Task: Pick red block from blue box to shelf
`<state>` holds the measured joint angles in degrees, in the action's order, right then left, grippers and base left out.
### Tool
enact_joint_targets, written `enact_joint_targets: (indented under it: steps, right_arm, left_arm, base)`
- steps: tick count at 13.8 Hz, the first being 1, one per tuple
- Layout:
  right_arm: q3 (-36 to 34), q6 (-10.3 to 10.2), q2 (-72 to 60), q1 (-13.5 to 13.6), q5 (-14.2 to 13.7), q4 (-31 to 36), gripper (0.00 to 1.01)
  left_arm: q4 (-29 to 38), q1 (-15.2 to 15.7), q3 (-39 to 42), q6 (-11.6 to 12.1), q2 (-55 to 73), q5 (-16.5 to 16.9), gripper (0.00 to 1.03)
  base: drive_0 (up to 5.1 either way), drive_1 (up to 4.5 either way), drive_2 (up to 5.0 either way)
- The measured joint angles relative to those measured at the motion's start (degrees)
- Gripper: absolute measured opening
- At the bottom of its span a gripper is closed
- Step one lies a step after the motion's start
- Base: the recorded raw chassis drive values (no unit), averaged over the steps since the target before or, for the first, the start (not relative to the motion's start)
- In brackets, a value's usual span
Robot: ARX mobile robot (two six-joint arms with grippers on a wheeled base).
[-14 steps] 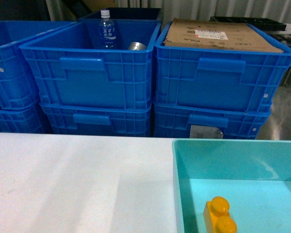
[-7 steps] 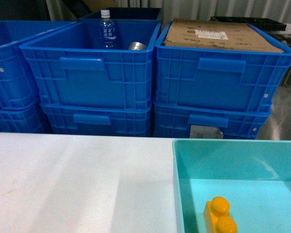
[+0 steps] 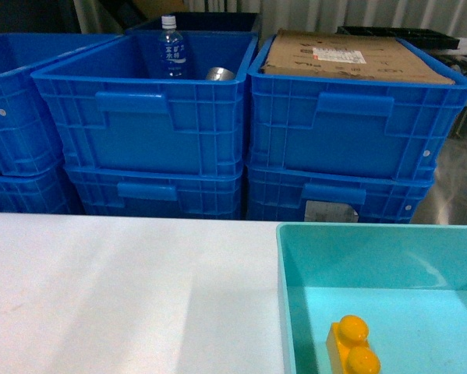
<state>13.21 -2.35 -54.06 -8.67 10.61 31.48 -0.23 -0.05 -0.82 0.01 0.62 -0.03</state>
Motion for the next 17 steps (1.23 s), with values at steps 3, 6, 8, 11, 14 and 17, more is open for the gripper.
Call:
enact_joint_targets:
  steps: [3,6,8,11,14,17]
  right_arm:
    - [2.27,-0.61,-2.54,-0.09,-0.11,-1.05,0.28]
    - [2.34,-0.13,-2.29,0.02,0.22,1.68,0.28]
    - [2.34,-0.07,-1.7,0.02,0.48,1.66,0.28]
    - [2.34,0.02,-1.7,0.04,0.52,1.62,0.28]
    - [2.34,0.02,-1.7,0.02,0.59,1.62,0.28]
    - [2.34,0.02,-1.7,0.04,0.61,1.64,0.28]
  left_arm:
    - [0.02,0.0,0.0,0.0,0.0,0.0,0.98]
    - [0.0,0.0,0.0,0.0,0.0,0.0,0.98]
    - [0.02,0.0,0.0,0.0,0.0,0.0,0.98]
    - [0.02,0.0,0.0,0.0,0.0,-0.02,0.98]
    - [0.0,0.07,0.0,0.0,0.0,0.0,0.98]
    - [0.0,0.04,0.0,0.0,0.0,0.0,0.98]
  base:
    - [0.0,0.0,0.0]
    - [0.0,0.0,0.0]
    - [0.0,0.0,0.0]
    - [0.0,0.0,0.0]
    - [0.0,0.0,0.0]
    - [0.0,0.0,0.0]
